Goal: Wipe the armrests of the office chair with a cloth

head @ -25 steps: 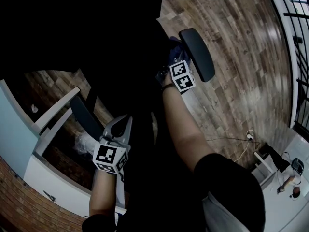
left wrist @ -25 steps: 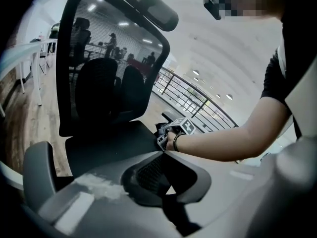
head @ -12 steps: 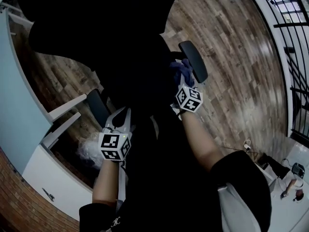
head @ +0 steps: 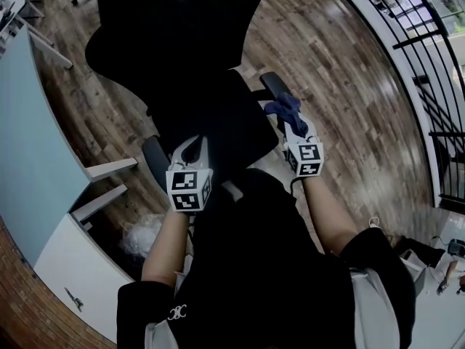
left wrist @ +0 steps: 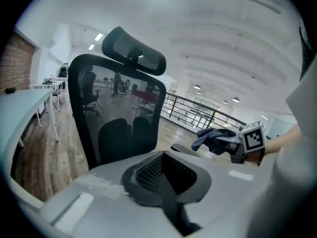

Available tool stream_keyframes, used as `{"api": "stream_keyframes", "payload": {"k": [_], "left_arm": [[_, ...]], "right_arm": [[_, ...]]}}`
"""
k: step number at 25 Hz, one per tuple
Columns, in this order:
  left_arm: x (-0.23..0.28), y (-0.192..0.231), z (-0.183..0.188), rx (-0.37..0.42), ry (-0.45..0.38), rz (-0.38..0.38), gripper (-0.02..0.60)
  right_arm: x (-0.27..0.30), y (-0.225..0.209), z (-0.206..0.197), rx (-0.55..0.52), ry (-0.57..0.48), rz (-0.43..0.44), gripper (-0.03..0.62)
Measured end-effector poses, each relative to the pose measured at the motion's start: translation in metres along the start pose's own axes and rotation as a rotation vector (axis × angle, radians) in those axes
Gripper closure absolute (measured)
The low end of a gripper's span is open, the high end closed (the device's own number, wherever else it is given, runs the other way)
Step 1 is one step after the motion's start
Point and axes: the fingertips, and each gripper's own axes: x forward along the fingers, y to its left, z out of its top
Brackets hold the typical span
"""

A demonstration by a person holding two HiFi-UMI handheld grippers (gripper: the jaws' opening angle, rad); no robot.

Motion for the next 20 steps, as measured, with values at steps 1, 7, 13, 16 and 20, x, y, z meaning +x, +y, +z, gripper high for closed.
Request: {"api": "stream_keyframes", "payload": {"k": [1, 7, 13, 16, 20], "left_arm": [[0.001, -0.005, 0.005, 0.000, -0.009, -0.005, 0.575], [0.021, -0.041, 0.022, 0.050, -0.028, -0.038, 0.575], [0.067, -0.078, 0.029, 0.057, -0.031, -0.058, 0.575], [0.104, -0.089, 0.030, 0.054, -0.033, 0.007, 0.575], [0.149, -0.104, 0.035, 0.001, -0.007, 0.143, 0.575]], "right_arm": [[-0.004, -0.002, 0.003, -0.018, -0.002, 0.014, 0.546], [-0.017, -0.036, 0.007, -0.028, -0.006, 0.077, 0.546], [-0.016, -0.046, -0.018, -0.145, 0.045, 0.321, 0.546], [0.005, -0.077, -0.038, -0.276, 0.084, 0.448, 0.546], [0.037, -0.129, -0.051, -0.379, 0.100, 0.661, 0.546]]}}
